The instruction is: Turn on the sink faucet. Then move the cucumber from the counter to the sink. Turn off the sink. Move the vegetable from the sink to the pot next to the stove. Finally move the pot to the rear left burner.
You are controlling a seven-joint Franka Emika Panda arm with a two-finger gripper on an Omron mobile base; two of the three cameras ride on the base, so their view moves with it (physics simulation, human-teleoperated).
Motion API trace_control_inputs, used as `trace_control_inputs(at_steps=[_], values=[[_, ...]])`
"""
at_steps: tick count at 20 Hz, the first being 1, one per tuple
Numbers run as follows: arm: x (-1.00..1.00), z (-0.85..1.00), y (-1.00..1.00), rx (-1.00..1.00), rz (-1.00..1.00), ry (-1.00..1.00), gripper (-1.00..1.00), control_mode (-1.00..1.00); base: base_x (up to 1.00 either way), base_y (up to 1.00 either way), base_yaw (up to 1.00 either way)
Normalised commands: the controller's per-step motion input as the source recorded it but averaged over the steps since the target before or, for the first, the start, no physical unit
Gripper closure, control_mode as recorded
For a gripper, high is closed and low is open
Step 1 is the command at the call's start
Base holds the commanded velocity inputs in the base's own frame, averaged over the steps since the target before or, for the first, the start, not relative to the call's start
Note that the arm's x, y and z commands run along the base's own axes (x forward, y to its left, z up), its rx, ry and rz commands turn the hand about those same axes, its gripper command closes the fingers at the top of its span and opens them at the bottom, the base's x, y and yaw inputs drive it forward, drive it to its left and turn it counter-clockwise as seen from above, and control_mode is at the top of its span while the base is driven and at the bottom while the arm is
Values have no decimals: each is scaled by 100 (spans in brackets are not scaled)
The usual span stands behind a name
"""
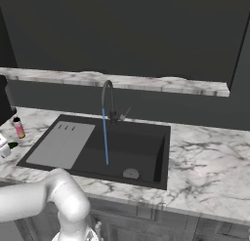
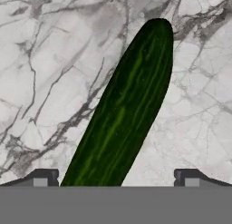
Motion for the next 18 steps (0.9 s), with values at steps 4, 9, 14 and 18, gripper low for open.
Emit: trace_control_inputs(at_steps=[4,9,14,18], values=[[15,-25,17,0,-1,1,-100,-100,0,0,0],[14,-24,15,0,0,1,-100,-100,0,0,0],[7,-38,17,0,0,4,100,-100,0,0,0],[-1,-49,2,0,0,4,100,-100,0,0,0]])
